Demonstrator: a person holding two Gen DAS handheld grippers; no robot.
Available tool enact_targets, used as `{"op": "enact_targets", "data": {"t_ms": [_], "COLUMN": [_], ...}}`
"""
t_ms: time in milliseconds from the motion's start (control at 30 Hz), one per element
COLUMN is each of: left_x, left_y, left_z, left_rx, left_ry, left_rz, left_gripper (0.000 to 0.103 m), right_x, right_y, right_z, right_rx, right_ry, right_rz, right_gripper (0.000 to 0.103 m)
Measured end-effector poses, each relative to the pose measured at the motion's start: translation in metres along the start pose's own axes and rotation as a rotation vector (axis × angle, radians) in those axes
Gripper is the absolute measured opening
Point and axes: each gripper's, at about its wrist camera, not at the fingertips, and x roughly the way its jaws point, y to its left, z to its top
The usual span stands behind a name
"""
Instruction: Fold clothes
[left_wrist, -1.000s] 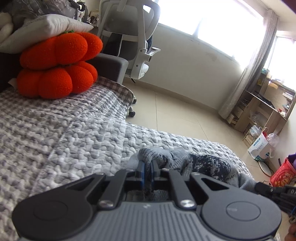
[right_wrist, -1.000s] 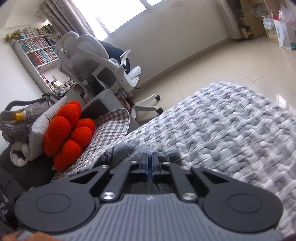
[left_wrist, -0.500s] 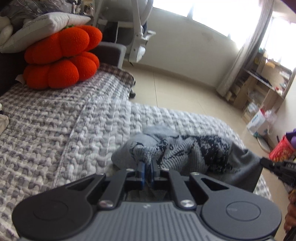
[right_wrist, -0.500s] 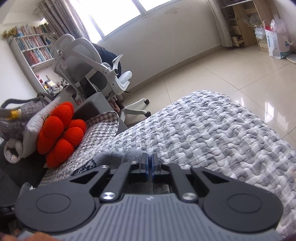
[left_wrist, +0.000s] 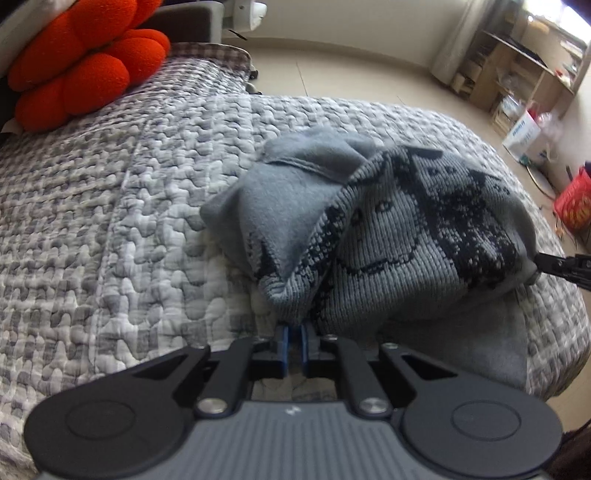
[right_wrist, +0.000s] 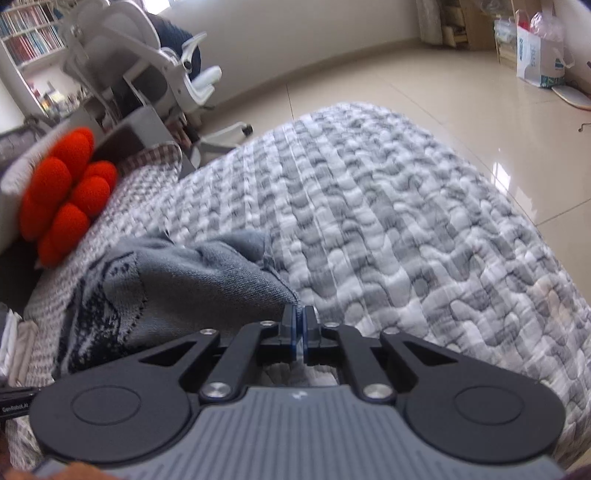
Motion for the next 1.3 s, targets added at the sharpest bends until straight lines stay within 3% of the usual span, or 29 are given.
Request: {"op": "enact_targets", "data": {"t_ms": [33, 100, 200, 267, 300, 400, 667, 800, 1133, 1233, 1300], "left_x": [-0.001, -0.004, -0.017, -0.024, -0.028, -0.031, 0.006, 0.022, 0.064, 0.073, 0.075], "left_y": [0.0, 0.0, 0.005, 0.01, 0.012, 0.02, 0.041, 0.043, 0.041, 0.036, 0.03], "left_z": [-0.001, -0.001, 0.001, 0.004, 0.005, 0.009, 0.038, 0.056, 0.082, 0.083, 0.082], "left_rx": [0.013, 0.049, 0.061, 0.046, 0.037, 0.009, -0.159, -0.193, -0.225, -0.224, -0.209], "left_ry": [0.003, 0.0, -0.054, -0.091, -0.112, -0.165, -0.255, -0.291, -0.26, -0.237, -0.22], "left_rz": [-0.011, -0.039, -0.089, -0.117, -0.126, -0.13, -0.09, -0.088, -0.115, -0.145, -0.152], "left_gripper": [0.011, 0.031, 0.051, 0.058, 0.064, 0.072, 0.074, 0.074, 0.074, 0.067, 0.04], "right_x": [0.001, 0.0, -0.004, -0.005, -0.005, -0.004, 0.013, 0.026, 0.052, 0.058, 0.059], "right_y": [0.0, 0.0, 0.0, -0.002, -0.002, -0.003, 0.002, 0.006, 0.005, 0.009, 0.014], "right_z": [0.0, 0.001, 0.007, 0.012, 0.014, 0.019, 0.032, 0.04, 0.051, 0.047, 0.044], "right_rx": [0.002, 0.01, 0.019, 0.036, 0.047, 0.067, 0.146, 0.15, 0.132, 0.1, 0.063], "right_ry": [0.002, -0.001, -0.031, -0.044, -0.051, -0.078, -0.094, -0.088, -0.042, -0.009, 0.006], "right_rz": [0.007, 0.02, 0.048, 0.075, 0.089, 0.119, 0.174, 0.164, 0.159, 0.166, 0.174], "right_gripper": [0.007, 0.01, 0.014, 0.027, 0.044, 0.048, 0.048, 0.048, 0.048, 0.048, 0.047]}}
